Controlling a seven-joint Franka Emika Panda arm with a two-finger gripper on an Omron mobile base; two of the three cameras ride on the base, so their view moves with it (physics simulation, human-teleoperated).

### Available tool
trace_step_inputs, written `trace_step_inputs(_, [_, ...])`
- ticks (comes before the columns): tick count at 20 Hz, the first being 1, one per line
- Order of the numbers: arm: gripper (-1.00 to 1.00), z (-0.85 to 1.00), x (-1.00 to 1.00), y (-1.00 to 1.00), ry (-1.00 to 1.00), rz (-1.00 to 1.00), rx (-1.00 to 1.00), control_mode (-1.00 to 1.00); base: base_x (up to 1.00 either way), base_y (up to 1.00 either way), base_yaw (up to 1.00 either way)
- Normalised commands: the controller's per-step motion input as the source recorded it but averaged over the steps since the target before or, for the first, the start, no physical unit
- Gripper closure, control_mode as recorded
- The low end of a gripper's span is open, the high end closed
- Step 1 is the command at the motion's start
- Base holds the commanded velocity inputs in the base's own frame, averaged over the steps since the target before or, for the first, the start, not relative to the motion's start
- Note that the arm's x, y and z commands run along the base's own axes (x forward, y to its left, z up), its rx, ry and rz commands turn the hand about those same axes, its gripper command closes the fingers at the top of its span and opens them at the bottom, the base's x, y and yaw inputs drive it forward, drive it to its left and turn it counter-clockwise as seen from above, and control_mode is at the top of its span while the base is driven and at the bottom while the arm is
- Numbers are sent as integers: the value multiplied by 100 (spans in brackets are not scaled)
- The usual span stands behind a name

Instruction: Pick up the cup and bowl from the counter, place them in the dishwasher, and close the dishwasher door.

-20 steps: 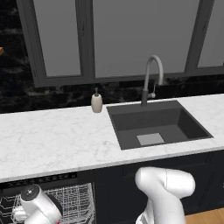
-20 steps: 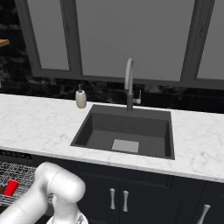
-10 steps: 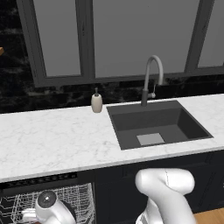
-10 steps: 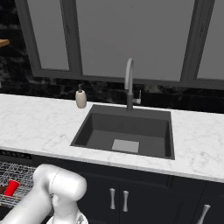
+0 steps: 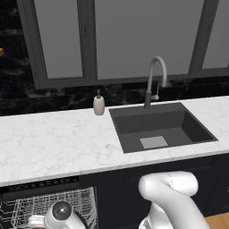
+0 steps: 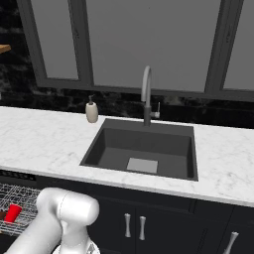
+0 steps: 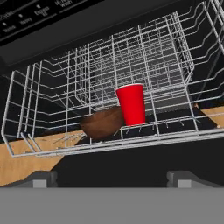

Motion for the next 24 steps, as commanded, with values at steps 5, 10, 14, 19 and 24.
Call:
trace_step_inputs(5, [-100, 3, -9, -3, 0, 3, 4, -100, 0, 0, 0])
trace_step_inputs(10, [-100, 3, -8, 0, -3, 0, 0, -100, 0, 0, 0])
trace_step_inputs(14, [-100, 32, -43, 1, -15, 0, 0, -100, 0, 0, 0])
trace_step_inputs(19, [-100, 25, -70, 0, -2, 0, 0, -100, 0, 0, 0])
trace_step_inputs(24, [-100, 6, -77, 0, -1, 0, 0, -100, 0, 0, 0])
